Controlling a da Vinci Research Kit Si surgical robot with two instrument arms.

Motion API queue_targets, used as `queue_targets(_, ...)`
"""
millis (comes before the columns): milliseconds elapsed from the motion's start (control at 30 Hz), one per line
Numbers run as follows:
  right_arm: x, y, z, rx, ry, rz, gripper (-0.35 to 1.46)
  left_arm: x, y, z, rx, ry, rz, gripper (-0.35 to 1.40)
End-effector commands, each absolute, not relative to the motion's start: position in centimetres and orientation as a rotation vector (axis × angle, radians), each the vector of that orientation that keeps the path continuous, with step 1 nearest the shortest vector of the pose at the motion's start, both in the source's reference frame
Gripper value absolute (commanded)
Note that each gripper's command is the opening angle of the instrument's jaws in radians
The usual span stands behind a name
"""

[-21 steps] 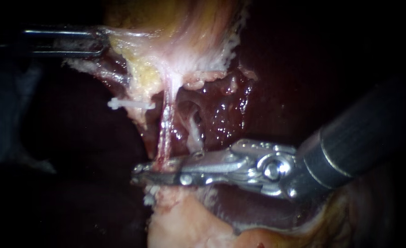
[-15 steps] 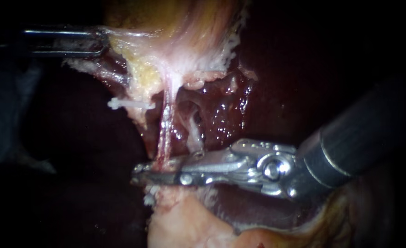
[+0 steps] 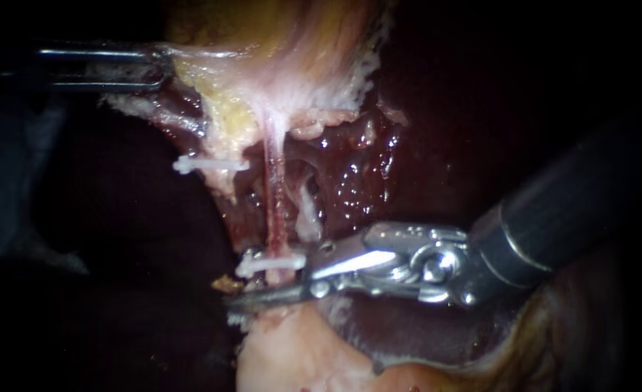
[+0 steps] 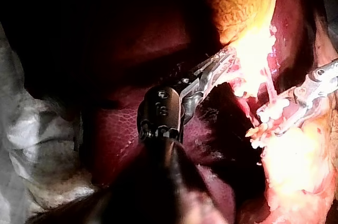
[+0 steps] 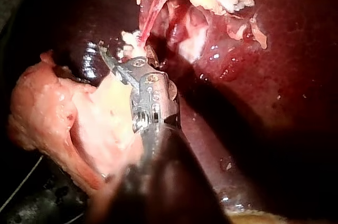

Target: Going back first clip right tube

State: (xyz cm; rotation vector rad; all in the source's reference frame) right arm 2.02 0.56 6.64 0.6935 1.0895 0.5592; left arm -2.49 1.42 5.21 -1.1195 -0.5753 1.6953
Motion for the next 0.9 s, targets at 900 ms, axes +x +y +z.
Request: queue_targets(900, 0.46, 1.04, 6.16, 0.455, 1.156, 0.329, 0.5, -2.49, 1.41, 5.2, -1.116, -0.578, 1.69, -0.35)
